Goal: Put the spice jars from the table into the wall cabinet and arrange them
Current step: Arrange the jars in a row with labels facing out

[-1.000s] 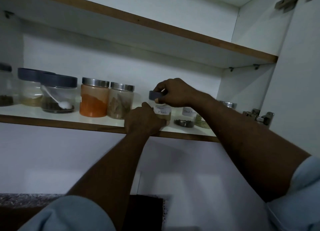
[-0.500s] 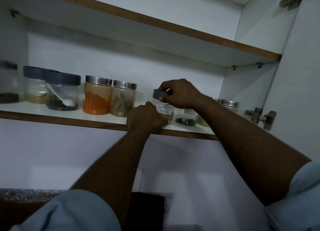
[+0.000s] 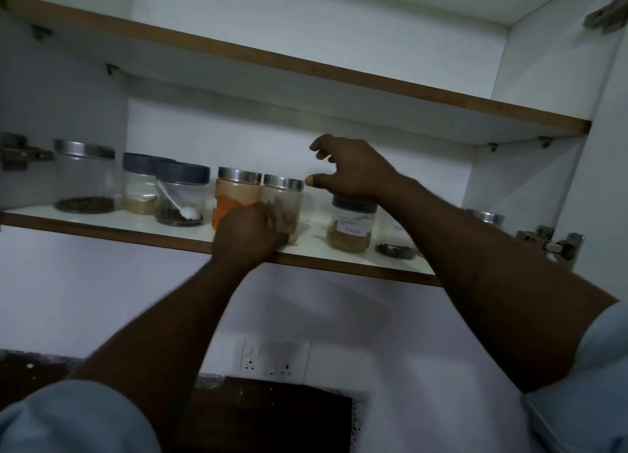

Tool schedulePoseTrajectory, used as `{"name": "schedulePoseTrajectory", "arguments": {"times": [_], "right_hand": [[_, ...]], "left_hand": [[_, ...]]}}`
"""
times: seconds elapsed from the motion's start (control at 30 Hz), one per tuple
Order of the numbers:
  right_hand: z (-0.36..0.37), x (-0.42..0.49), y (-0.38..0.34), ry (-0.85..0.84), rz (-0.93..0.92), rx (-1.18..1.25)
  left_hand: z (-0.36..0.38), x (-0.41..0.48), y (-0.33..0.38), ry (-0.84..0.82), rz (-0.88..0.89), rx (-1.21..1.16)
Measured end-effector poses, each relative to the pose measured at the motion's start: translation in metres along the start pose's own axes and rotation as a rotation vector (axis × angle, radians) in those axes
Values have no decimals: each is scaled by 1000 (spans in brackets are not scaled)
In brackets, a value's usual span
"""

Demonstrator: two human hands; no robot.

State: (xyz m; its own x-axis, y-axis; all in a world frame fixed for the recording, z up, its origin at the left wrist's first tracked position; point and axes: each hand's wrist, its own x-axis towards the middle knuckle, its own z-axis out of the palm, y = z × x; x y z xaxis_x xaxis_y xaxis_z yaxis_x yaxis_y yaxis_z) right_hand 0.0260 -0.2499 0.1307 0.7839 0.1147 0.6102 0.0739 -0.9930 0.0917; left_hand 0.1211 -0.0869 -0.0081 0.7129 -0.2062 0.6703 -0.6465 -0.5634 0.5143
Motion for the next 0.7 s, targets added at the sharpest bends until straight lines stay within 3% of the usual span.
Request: {"name": "schedulePoseTrajectory", "arguments": {"times": [0.27, 0.5, 0.7], "right_hand": [[43, 32, -42, -333, -1, -92], [41, 30, -44, -189, -12, -410], [22, 23, -34, -62, 16, -199]], "left_hand": [[-4, 4, -12, 120, -36, 131], [6, 5, -8, 2, 31, 168], [5, 14, -5, -164, 35, 225]]}}
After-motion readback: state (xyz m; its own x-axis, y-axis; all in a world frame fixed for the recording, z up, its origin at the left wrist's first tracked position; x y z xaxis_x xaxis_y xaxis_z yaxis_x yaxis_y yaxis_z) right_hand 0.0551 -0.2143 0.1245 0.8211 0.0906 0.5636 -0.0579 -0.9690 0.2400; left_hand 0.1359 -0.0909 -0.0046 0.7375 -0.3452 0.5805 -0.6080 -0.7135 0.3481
